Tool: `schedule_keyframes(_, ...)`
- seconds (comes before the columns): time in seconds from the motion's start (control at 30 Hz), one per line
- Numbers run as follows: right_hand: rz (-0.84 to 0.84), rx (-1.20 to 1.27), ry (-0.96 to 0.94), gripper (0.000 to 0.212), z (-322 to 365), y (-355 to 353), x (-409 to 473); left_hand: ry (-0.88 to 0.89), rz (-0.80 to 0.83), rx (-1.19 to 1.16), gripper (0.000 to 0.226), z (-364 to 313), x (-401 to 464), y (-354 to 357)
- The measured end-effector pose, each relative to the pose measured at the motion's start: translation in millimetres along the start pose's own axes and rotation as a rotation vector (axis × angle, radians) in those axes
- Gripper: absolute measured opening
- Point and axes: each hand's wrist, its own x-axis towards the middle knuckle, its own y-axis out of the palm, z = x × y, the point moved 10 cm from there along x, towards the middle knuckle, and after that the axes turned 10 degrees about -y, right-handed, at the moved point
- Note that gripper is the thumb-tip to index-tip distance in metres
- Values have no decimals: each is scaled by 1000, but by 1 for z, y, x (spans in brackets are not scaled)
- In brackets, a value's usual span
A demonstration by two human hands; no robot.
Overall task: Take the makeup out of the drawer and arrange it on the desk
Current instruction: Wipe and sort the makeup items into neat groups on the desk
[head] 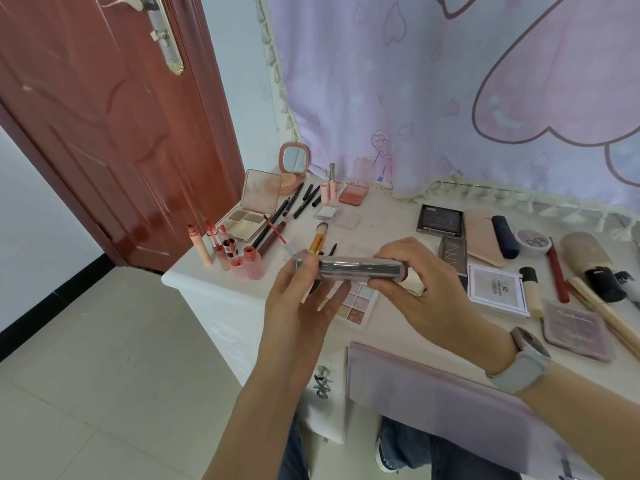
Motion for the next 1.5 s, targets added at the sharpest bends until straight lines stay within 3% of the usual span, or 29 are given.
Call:
schedule_keyframes(0.1,30,-34,1,21,4,-2,2,0,-41,-21,34,1,4,0)
schedule_keyframes(0.27,264,20,62,31,7,8,6,137,-145,142,64,-14,4,3)
schedule_keyframes(0.43,400,108,182,26,-3,6,17,169,-136,328,53,-18,12,19)
schedule_keyframes(0.53,441,214,280,24,-14,1,22,140,-92,331,45,-20,22,28)
schedule_keyframes(0.7,507,141,272,23,-25,-2,34,57,-85,313,43,-19,40,38)
schedule_keyframes(0.97,376,295,538,16,-73,-8,55,-48,-110,411,41,-25,84,63)
schedule_keyframes(1.07,307,501,709,13,-89,-8,50,-67,-116,490,37,-29,95,73)
schedule_keyframes(1.27,317,692,816,17,-98,-11,44,-43,-109,593,31,-32,105,82)
schedule_keyframes(1.5,238,502,807,12,-115,-19,55,-74,-100,675,26,-29,124,94)
